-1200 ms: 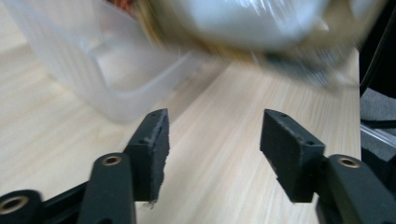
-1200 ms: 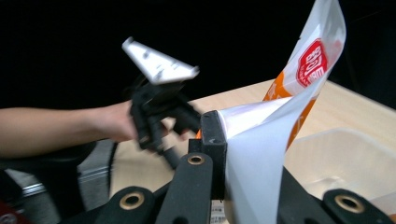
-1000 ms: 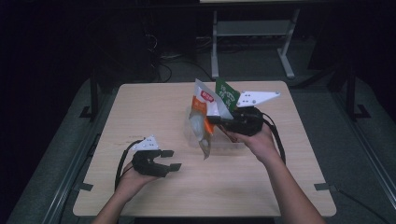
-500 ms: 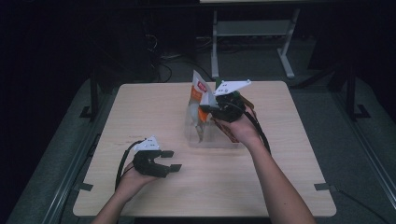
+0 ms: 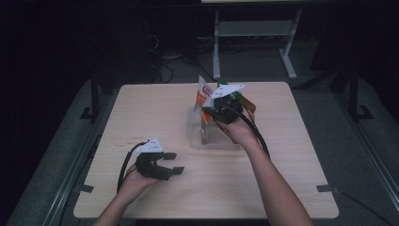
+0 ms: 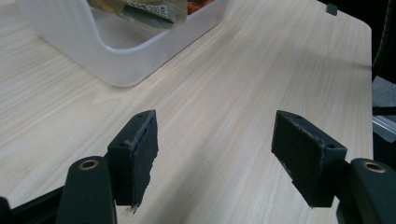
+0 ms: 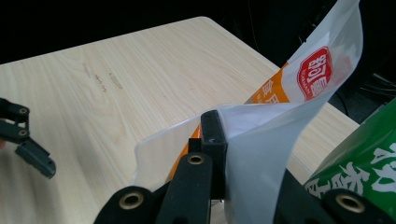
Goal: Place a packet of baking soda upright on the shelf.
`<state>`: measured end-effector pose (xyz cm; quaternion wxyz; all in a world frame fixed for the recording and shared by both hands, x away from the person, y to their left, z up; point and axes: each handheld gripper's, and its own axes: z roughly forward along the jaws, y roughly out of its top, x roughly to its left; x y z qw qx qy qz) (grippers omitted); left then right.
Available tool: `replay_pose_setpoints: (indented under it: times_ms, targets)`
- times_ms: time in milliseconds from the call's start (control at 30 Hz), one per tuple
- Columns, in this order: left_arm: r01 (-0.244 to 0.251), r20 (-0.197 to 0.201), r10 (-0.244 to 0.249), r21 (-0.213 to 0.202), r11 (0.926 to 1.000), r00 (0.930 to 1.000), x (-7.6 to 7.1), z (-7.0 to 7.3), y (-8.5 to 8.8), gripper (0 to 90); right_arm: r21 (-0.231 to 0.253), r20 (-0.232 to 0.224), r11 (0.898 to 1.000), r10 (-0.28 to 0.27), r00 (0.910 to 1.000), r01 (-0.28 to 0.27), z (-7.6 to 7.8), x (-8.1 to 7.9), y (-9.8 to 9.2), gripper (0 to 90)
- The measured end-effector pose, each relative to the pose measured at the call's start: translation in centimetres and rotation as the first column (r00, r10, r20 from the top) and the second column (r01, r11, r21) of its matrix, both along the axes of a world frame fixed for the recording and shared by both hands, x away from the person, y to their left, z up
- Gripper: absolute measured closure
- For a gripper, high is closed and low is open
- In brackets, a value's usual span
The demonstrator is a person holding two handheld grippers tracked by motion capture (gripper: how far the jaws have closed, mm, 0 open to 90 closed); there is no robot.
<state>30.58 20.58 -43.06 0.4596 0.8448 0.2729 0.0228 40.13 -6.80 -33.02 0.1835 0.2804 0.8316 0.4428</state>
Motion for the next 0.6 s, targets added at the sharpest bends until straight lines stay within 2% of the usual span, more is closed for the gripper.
replay_pose_setpoints:
  times_ms: [67,133,167,233,300,367,400,467,533,600]
  targets:
    - [0.004,-0.007,-0.004,0.006,1.0,1.0,0.0,0.0,-0.1,31.1,-0.006,0.0,1.0,0.008,1.0,-0.008,0.1,0.1,0.2,90.0]
    - [0.006,-0.004,-0.006,0.007,1.0,1.0,0.0,-0.1,-0.1,31.0,-0.03,0.023,0.999,0.017,0.9996,-0.017,0.3,0.1,0.3,90.0]
    - [0.006,-0.004,-0.006,0.006,1.0,1.0,0.0,-0.1,-0.1,31.0,-0.028,0.017,0.999,0.014,0.9998,-0.014,0.4,0.0,0.5,90.0]
    - [0.006,-0.006,-0.006,0.003,1.0,1.0,0.0,-0.1,-0.1,31.0,-0.057,0.033,0.998,0.023,0.9992,-0.021,0.2,0.1,0.7,90.0]
    - [0.006,-0.008,-0.006,0.004,1.0,0.9999,0.0,-0.1,-0.1,31.0,-0.062,0.031,0.998,0.019,0.9993,-0.017,-0.1,0.2,0.7,90.0]
    - [0.014,-0.006,-0.013,0.012,0.9998,0.9999,0.0,-0.1,-0.2,31.0,-0.088,0.034,0.996,-0.001,0.9994,0.004,-0.4,0.3,0.7,90.0]
    - [0.01,-0.007,-0.01,-0.002,1.0,0.9999,-0.1,-0.2,-0.3,31.0,-0.103,0.036,0.995,-0.01,0.9993,0.014,-0.6,0.5,0.7,90.0]
    - [0.013,-0.015,-0.013,0.002,0.9999,0.9998,-0.1,-0.3,-0.5,31.0,-0.135,0.034,0.99,-0.034,0.9989,0.038,-1.1,0.7,0.7,89.3]
    - [0.017,-0.016,-0.017,0.003,0.9999,0.9997,-0.1,-0.3,-0.6,31.0,-0.138,0.038,0.989,-0.042,0.9984,0.047,-1.4,0.9,0.6,83.5]
    - [0.02,-0.015,-0.02,0.007,0.9998,0.9997,-0.1,-0.4,-0.6,31.0,-0.13,0.036,0.99,-0.049,0.9982,0.053,-1.4,0.7,0.6,73.2]
